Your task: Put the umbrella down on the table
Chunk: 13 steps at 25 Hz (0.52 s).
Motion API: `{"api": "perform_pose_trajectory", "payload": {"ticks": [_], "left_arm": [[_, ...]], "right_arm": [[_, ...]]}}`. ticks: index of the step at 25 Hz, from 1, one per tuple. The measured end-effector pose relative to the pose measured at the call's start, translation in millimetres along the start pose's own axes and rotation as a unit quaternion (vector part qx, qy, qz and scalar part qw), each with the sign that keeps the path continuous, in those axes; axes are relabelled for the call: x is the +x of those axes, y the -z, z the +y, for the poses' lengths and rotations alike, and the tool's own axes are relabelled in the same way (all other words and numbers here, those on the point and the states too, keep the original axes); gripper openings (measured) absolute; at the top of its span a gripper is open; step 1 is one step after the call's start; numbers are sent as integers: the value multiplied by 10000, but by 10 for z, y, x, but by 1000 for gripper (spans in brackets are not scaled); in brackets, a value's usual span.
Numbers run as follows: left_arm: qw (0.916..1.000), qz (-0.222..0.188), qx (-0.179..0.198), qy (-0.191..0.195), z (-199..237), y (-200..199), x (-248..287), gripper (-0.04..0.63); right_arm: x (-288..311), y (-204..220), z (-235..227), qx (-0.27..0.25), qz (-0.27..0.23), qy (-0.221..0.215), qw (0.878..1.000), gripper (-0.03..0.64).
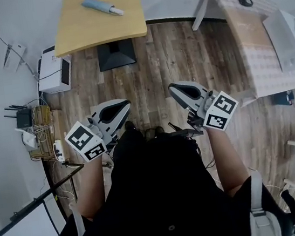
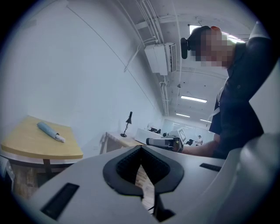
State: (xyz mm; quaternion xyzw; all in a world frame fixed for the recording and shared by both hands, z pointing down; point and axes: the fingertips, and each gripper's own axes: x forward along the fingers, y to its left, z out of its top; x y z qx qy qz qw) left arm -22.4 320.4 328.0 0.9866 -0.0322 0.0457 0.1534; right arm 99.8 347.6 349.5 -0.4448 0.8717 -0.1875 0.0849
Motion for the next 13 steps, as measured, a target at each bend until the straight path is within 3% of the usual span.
{"api": "perform_pose_trajectory", "payload": {"ticks": [4,8,13], "left_arm": [[9998,162,-128,-46,-210,239,152,12],[9987,426,-145,241,-503,405,263,12],[9973,620,-135,376,-594,458,351,12]], "right_arm": [[-228,131,21,-16,-30,17,10000,18],[-407,256,99,78,-88,63,9999,18],[-664,335,-146,488,-449,710,9953,18]]}}
